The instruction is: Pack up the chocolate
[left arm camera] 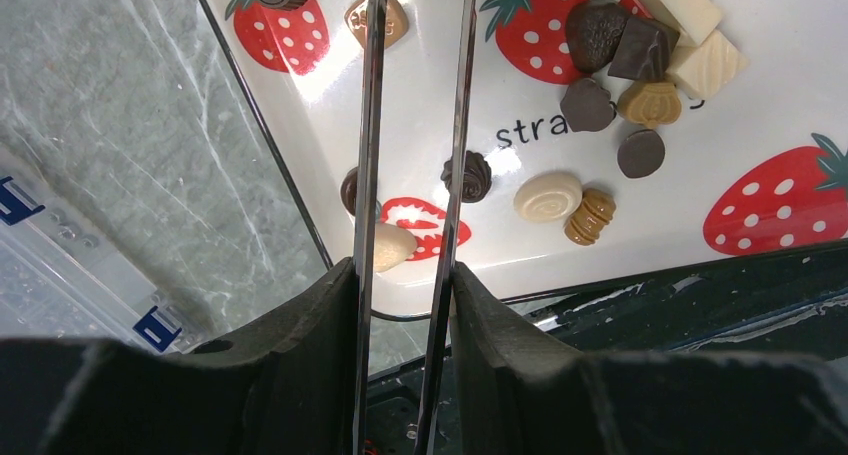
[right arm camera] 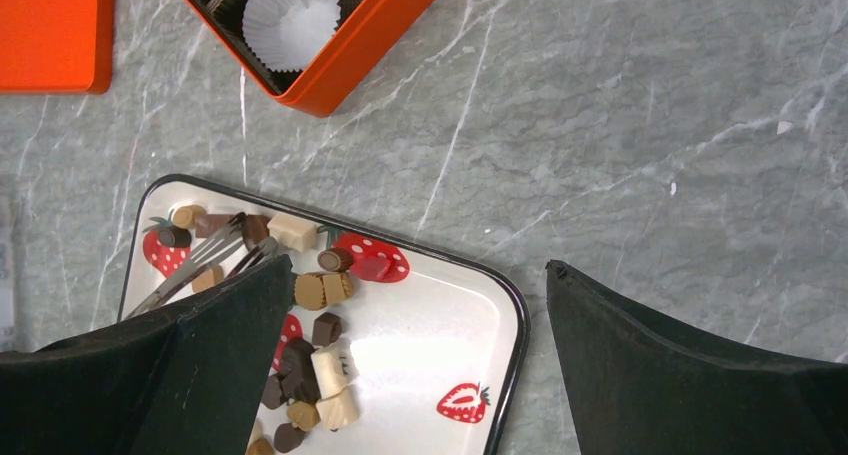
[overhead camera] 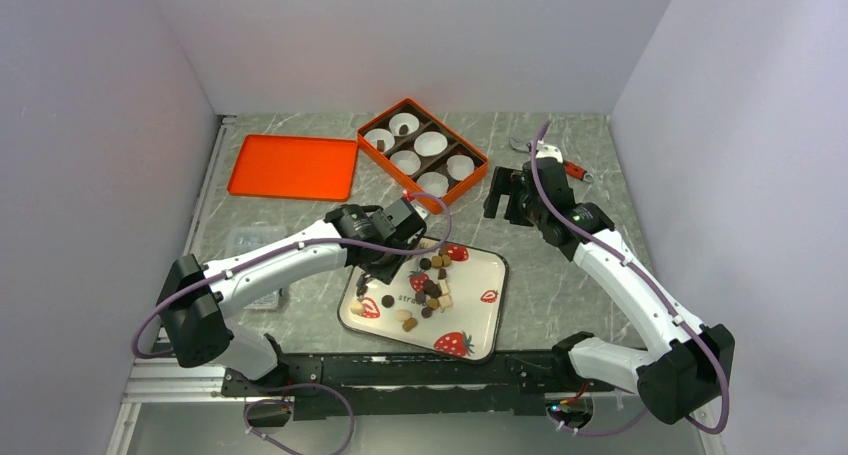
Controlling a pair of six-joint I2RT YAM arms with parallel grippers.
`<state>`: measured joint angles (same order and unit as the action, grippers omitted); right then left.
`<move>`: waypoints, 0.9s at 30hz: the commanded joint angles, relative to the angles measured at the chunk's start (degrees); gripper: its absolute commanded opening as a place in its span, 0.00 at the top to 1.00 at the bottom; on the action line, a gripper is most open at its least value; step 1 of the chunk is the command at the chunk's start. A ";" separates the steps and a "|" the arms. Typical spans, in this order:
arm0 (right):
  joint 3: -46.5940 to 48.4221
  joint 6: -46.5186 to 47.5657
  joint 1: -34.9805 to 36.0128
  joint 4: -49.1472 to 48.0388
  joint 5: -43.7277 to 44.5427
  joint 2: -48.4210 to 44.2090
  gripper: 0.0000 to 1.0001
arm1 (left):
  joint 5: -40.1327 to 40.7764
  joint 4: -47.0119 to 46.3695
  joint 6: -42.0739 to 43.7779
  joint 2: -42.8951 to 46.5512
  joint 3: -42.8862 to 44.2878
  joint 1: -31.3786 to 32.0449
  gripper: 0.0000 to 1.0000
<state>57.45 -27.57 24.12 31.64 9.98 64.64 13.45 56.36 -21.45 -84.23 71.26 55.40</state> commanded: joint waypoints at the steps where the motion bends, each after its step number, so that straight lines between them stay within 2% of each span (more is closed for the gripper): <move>1: 0.03 0.50 -0.22 -0.61 0.89 -0.89 0.00 | 1.68 -0.74 0.71 1.20 0.30 -0.51 0.59; 27: 0.73 -0.07 -0.21 -1.40 -0.66 0.23 0.00 | 1.47 -0.36 1.01 3.83 -1.54 -1.57 0.59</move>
<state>57.45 -27.59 24.12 31.62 9.87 64.90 14.02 56.86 -21.45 -81.67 70.17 54.28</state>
